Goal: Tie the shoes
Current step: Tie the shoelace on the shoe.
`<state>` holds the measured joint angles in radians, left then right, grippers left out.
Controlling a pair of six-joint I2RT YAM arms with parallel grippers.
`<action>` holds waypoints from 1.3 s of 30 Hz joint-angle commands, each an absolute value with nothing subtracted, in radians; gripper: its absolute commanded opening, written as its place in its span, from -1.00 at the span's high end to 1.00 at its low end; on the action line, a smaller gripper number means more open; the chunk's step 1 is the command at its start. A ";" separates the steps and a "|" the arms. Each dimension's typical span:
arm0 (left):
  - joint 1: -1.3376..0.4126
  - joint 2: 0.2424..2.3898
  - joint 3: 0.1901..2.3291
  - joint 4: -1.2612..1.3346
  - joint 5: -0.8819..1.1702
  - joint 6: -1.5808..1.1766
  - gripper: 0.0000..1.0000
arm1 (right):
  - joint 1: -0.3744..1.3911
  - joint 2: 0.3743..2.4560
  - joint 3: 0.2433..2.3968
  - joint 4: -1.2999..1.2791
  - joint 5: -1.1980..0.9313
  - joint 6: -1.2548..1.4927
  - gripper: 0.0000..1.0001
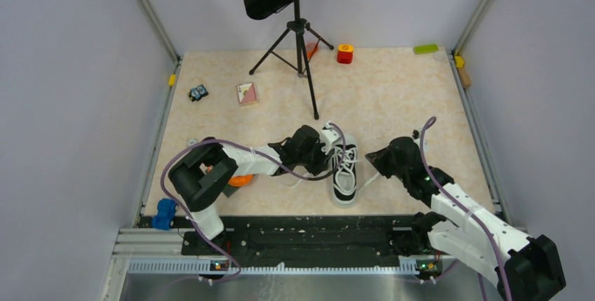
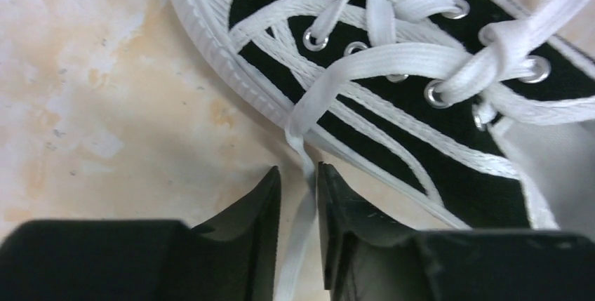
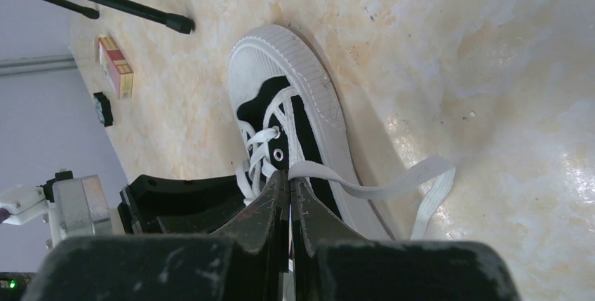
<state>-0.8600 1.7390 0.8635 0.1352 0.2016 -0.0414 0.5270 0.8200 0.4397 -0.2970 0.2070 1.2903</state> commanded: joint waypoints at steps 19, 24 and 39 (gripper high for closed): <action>-0.848 1.397 0.853 -0.293 -0.084 -0.383 1.00 | 0.517 0.823 0.467 -0.314 0.246 1.266 1.00; -0.848 1.354 0.786 -0.300 -0.046 -0.439 1.00 | 0.517 0.824 0.457 -0.310 0.243 1.261 1.00; -0.844 1.326 0.766 -0.313 -0.055 -0.456 1.00 | 0.517 0.804 0.370 -0.325 0.240 1.254 1.00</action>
